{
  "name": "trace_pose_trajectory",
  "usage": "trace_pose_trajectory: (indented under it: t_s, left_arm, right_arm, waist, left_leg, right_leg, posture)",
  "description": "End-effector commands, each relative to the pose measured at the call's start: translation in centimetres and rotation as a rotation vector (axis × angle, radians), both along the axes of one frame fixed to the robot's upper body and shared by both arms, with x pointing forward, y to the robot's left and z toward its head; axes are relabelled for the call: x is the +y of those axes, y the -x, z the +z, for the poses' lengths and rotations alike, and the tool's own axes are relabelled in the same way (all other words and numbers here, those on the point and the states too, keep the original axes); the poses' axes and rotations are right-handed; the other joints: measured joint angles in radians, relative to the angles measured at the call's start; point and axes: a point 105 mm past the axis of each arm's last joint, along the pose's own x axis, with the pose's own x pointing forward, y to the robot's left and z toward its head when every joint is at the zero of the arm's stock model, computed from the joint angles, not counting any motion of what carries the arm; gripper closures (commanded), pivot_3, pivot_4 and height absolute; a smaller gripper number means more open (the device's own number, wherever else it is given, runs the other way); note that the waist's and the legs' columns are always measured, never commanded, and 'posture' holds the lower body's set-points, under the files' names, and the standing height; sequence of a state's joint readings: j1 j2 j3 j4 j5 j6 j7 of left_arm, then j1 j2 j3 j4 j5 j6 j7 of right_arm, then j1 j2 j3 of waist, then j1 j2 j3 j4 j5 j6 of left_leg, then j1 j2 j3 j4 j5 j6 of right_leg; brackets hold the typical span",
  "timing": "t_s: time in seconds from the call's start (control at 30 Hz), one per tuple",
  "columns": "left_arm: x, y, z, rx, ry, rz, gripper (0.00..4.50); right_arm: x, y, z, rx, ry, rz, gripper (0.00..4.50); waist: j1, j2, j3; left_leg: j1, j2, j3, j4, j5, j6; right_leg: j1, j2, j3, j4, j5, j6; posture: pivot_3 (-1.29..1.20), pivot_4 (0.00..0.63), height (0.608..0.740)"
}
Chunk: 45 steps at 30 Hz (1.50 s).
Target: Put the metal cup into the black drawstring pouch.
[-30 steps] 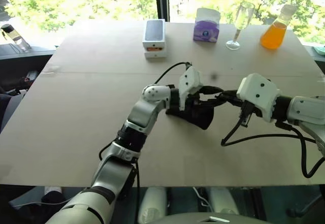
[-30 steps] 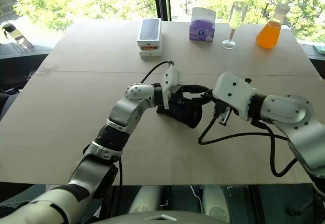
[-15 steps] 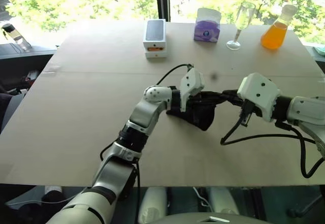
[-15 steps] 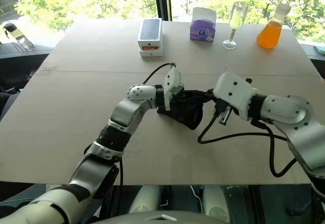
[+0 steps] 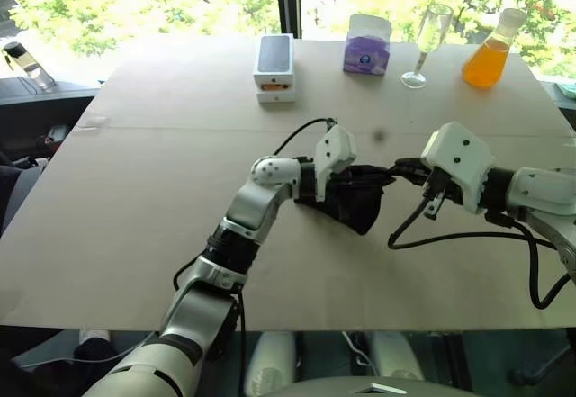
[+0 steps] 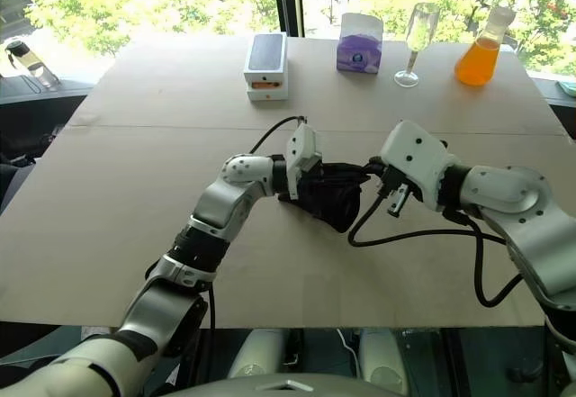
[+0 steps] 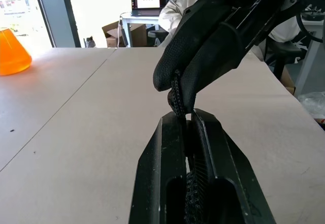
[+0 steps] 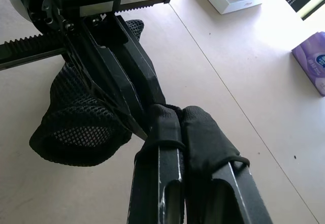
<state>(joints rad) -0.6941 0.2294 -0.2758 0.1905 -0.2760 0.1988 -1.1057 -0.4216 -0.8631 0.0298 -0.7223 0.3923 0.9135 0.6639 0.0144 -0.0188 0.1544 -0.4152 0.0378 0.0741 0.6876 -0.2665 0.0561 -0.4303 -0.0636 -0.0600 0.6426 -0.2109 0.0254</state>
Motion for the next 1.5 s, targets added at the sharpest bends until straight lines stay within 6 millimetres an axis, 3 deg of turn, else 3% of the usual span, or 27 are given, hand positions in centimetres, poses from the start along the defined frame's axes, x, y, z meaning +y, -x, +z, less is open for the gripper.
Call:
trace_pose_trajectory:
  t_s: [0.03,0.33,0.73,0.83,0.9,0.93,1.1,1.3,1.4,1.5]
  left_arm:
    - [0.7,-0.1,-1.2,0.018,-0.037,0.018,4.38]
    - [1.0,-0.2,-1.4,0.021,-0.044,0.030,4.38]
    - [0.7,0.1,-0.8,-0.032,-0.050,0.010,4.38]
    - [0.5,0.3,-0.6,-0.045,-0.050,0.000,4.50]
    - [0.4,0.4,-0.5,-0.049,-0.048,-0.003,4.50]
    - [0.4,0.5,-0.4,-0.051,-0.046,-0.004,4.50]
    - [0.2,0.7,0.0,-0.058,-0.019,-0.010,4.50]
    - [0.2,0.7,1.1,-0.055,0.042,-0.006,4.50]
    - [0.3,0.6,1.3,-0.050,0.059,0.010,4.50]
    - [0.5,0.4,1.4,-0.033,0.073,0.036,4.50]
  right_arm:
    - [-1.5,-0.8,3.1,-0.141,-0.022,-0.086,4.50]
    - [-1.7,-0.8,3.0,-0.141,-0.022,-0.094,4.50]
    - [0.0,0.8,1.3,-0.083,0.038,0.044,4.50]
    - [0.0,0.7,1.2,-0.098,0.044,0.049,3.60]
    - [0.0,0.6,1.2,-0.096,0.024,0.038,2.69]
    - [0.1,0.8,1.2,-0.081,-0.003,0.042,2.36]
    - [0.3,0.9,1.0,0.026,-0.232,0.002,2.36]
    - [-0.6,-0.1,0.5,0.146,-0.662,-0.169,2.36]
    - [-1.0,-0.5,-0.7,0.206,-0.876,-0.296,2.36]
    - [0.2,0.2,-1.8,0.264,-0.946,-0.331,2.36]
  waist:
    - [0.000,0.000,0.000]
    - [0.000,0.000,0.000]
    - [0.000,0.000,0.000]
    - [0.000,0.000,0.000]
    - [0.000,0.000,0.000]
    - [0.000,0.000,0.000]
    - [0.001,0.000,0.000]
    - [0.000,0.000,0.000]
    - [0.000,0.000,0.000]
    - [-0.001,0.001,0.000]
  left_leg:
    - [0.000,0.000,0.000,0.000,0.000,0.000]
    - [0.000,0.000,0.000,0.000,0.000,0.000]
    - [0.000,0.000,0.000,0.000,0.000,0.000]
    - [0.000,0.000,0.000,0.000,0.000,0.000]
    - [0.000,0.000,0.000,0.000,0.000,0.000]
    - [0.000,0.000,0.000,0.000,0.000,0.000]
    - [0.000,0.000,-0.001,0.000,0.000,0.000]
    - [0.000,0.000,-0.001,0.000,0.000,0.000]
    - [0.000,0.000,0.000,0.000,0.000,0.000]
    - [0.000,0.000,0.000,0.000,0.000,0.000]
  right_leg:
    - [0.000,0.000,0.000,0.000,0.000,0.000]
    - [0.000,0.000,0.000,0.000,0.000,0.000]
    - [0.000,0.000,0.000,0.000,0.000,0.000]
    - [0.000,0.000,0.000,0.000,0.000,0.000]
    - [0.000,0.000,0.000,0.000,0.000,0.000]
    - [0.000,0.000,0.000,0.000,0.000,0.000]
    - [0.000,0.000,0.000,0.000,0.000,0.000]
    - [0.000,0.000,0.000,0.001,0.000,0.000]
    - [0.000,0.000,0.000,0.001,0.000,0.000]
    - [0.000,0.000,0.000,0.002,0.000,0.000]
  posture:
    - [0.00,0.150,0.737]
    - [0.00,0.150,0.737]
    - [0.00,0.150,0.737]
    - [0.00,0.150,0.737]
    - [0.00,0.150,0.737]
    - [0.00,0.150,0.737]
    - [0.00,0.150,0.737]
    - [0.00,0.150,0.737]
    - [0.00,0.150,0.737]
    - [0.00,0.150,0.737]
